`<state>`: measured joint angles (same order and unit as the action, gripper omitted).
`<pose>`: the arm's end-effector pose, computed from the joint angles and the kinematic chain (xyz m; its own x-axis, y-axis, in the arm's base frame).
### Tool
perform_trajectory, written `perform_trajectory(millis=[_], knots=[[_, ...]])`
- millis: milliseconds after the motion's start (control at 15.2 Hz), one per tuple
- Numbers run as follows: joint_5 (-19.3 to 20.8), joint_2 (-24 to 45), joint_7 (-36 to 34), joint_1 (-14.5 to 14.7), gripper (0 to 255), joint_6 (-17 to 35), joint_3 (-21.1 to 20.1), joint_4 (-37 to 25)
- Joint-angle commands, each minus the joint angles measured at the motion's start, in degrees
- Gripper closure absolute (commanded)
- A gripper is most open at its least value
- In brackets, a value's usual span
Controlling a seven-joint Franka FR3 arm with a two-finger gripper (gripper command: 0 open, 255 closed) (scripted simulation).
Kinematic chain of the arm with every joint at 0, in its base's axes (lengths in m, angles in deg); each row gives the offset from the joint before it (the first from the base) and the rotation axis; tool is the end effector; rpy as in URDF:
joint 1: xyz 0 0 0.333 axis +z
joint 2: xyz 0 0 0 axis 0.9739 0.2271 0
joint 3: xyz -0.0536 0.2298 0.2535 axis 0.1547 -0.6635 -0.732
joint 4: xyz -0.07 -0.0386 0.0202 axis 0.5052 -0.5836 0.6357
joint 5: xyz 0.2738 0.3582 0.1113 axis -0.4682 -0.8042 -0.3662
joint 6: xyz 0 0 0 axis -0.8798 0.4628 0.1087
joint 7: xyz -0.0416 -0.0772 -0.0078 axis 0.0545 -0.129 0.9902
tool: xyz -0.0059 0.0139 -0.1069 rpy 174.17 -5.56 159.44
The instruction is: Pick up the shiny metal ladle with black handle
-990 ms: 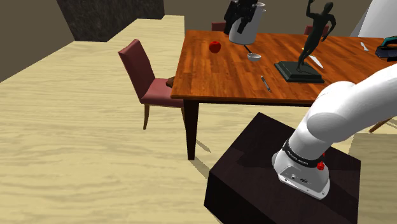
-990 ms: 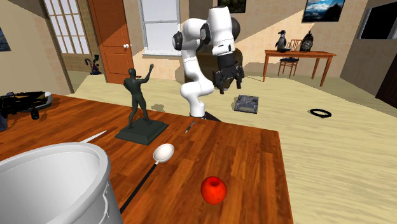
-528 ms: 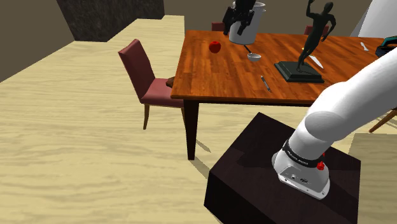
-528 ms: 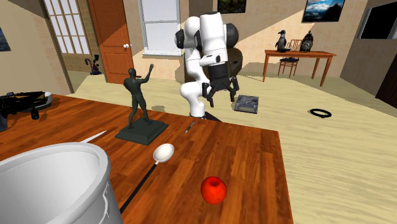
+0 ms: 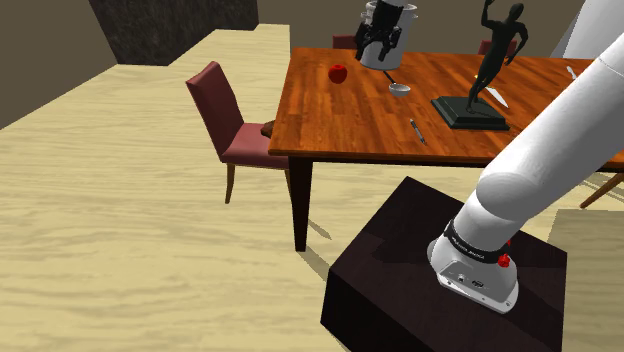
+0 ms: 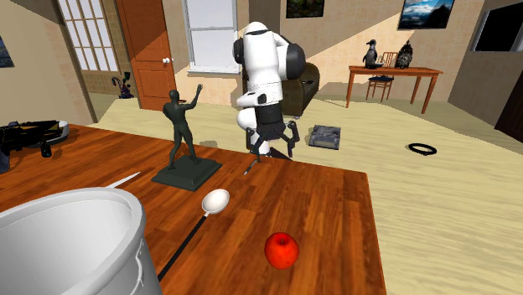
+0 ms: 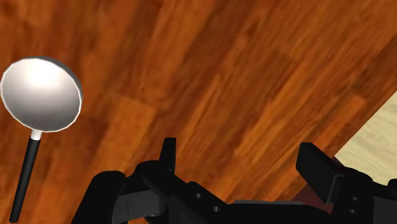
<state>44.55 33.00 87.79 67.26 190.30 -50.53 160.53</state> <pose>0.5181 -0.2792 0.5334 0.8895 -0.4270 0.1625 -0.4102 -0.9030 -0.1276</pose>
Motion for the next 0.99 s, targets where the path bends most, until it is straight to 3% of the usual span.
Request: perform_trajectory(millis=[0, 924], knots=[[-0.93, 3.77, -0.23, -0.70, 0, 0.75, 1.15, -2.64], [-9.90, 26.93, 0.14, -9.58, 0, 1.79, 7.69, -20.50]])
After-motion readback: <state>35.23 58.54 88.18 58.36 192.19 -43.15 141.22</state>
